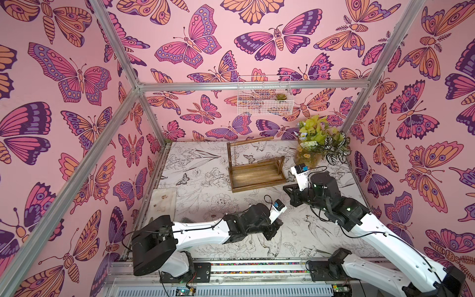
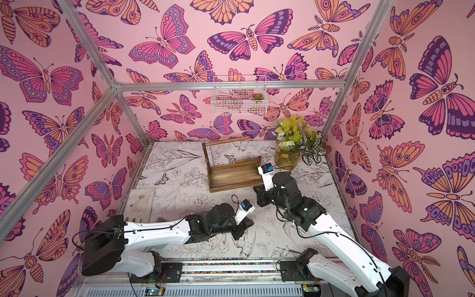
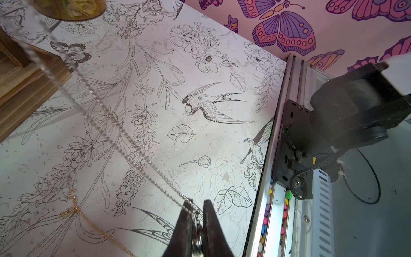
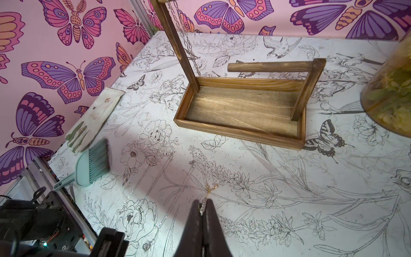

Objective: Take the necklace off the jewelry display stand
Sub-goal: Place the necklace at the center of the board.

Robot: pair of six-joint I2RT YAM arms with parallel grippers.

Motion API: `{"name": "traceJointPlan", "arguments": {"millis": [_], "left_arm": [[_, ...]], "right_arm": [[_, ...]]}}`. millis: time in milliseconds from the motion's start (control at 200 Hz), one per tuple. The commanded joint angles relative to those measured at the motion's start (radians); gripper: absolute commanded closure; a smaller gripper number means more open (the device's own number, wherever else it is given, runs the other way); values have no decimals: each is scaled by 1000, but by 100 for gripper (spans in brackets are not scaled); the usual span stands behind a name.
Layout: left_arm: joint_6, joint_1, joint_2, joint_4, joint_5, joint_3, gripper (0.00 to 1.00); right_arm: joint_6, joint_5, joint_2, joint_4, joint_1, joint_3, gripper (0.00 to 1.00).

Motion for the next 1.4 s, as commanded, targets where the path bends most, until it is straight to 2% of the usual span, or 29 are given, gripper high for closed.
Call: {"name": "traceJointPlan", "arguments": {"millis": [0,561,1392], "left_arm": [[-32,-13,26,13,-17,-25,90],[-123,-92,86,46,-67,-67,91],[-201,-159,159,82,-116,-105,92]], "right_arm": [[11,-14,2,45,7,-20,100],[21,-50,99,136,6,-115,100],[48,-71,174,271,22,-279,100]]}}
